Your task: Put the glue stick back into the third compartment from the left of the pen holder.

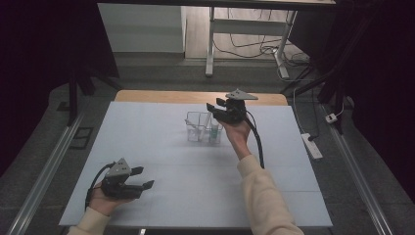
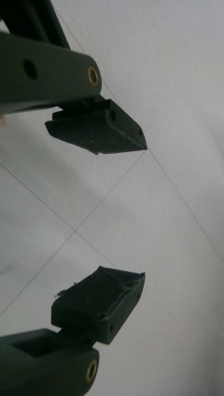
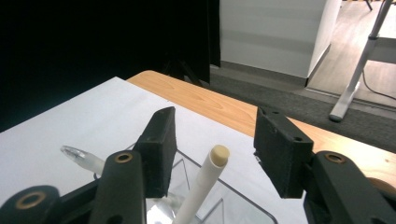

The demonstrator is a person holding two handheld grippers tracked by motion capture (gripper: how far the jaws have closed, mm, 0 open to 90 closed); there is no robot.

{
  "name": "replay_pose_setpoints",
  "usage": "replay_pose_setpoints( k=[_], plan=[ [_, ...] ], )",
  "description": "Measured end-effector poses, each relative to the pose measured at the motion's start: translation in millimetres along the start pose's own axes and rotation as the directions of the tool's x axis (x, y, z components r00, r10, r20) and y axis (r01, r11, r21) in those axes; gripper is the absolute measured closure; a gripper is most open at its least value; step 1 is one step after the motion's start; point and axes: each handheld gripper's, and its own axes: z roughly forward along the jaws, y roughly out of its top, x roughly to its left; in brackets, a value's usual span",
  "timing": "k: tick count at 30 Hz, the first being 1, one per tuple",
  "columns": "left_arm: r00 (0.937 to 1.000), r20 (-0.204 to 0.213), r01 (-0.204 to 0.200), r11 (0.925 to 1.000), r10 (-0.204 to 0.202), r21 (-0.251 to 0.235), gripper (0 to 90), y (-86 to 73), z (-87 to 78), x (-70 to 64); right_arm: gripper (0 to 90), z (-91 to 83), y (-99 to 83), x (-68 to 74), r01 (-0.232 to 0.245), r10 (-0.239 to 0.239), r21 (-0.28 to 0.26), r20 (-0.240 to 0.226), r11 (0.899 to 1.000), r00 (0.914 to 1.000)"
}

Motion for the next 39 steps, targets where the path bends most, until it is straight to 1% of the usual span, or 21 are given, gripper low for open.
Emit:
replay_pose_setpoints(
  k=[4, 6, 8, 10, 14, 18, 22, 29, 35, 39],
  plan=[
    [1.0, 0.001, -0.004, 1.0, 0.004, 0.001, 31.9, -0.1, -0.3, -0.1, 47.1, -7.7, 0.1, -2.4, -0.003, 0.003, 0.011, -0.012, 1.0, 0.9999],
    [1.0, 0.0, -0.003, 1.0, 0.003, 0.002, 31.8, -0.1, 0.0, -0.1, 46.8, -10.6, -0.8, -3.9, 0.002, -0.002, 0.027, -0.021, 1.0, 0.9998],
    [1.0, 0.001, -0.003, 1.0, 0.003, 0.002, 31.9, -0.1, 0.0, -0.1, 46.6, -13.8, -2.3, -5.2, 0.009, -0.008, 0.038, -0.02, 0.999, 0.9998],
    [1.0, -0.001, -0.007, 1.0, 0.007, 0.002, 31.8, 0.0, -0.2, -0.3, 46.5, -16.0, -4.3, -7.0, 0.006, -0.005, 0.047, -0.026, 0.999, 0.9997],
    [1.0, -0.001, -0.001, 1.0, 0.001, -0.002, 31.8, -0.4, -0.9, 0.5, 46.2, -20.3, -7.9, -9.4, 0.009, -0.007, 0.067, -0.034, 0.998, 0.9994],
    [1.0, 0.001, -0.005, 1.0, 0.005, 0.001, 31.8, -0.7, -0.4, 0.3, 46.1, -25.4, -10.6, -7.4, 0.033, -0.03, 0.083, -0.04, 0.996, 0.9987],
    [1.0, -0.001, -0.007, 1.0, 0.007, 0.002, 31.8, -0.5, -0.4, -0.2, 45.6, -30.4, -14.3, -5.6, 0.033, -0.028, 0.093, -0.061, 0.995, 0.9978],
    [1.0, 0.001, -0.009, 1.0, 0.009, 0.001, 31.9, -0.3, -0.6, -1.3, 43.1, -40.3, -24.5, 0.8, 0.054, -0.044, 0.121, -0.086, 0.991, 0.9953],
    [1.0, 0.003, -0.008, 1.0, 0.008, 0.005, 31.8, -1.1, 0.1, -1.7, 42.6, -56.8, -32.2, 7.8, 0.08, -0.068, 0.129, -0.098, 0.988, 0.9928],
    [1.0, 0.002, -0.008, 0.9999, 0.008, 0.011, 31.9, -2.0, 0.7, -1.7, 42.2, -69.7, -37.9, 9.5, 0.087, -0.073, 0.136, -0.101, 0.987, 0.9922]
  ],
)
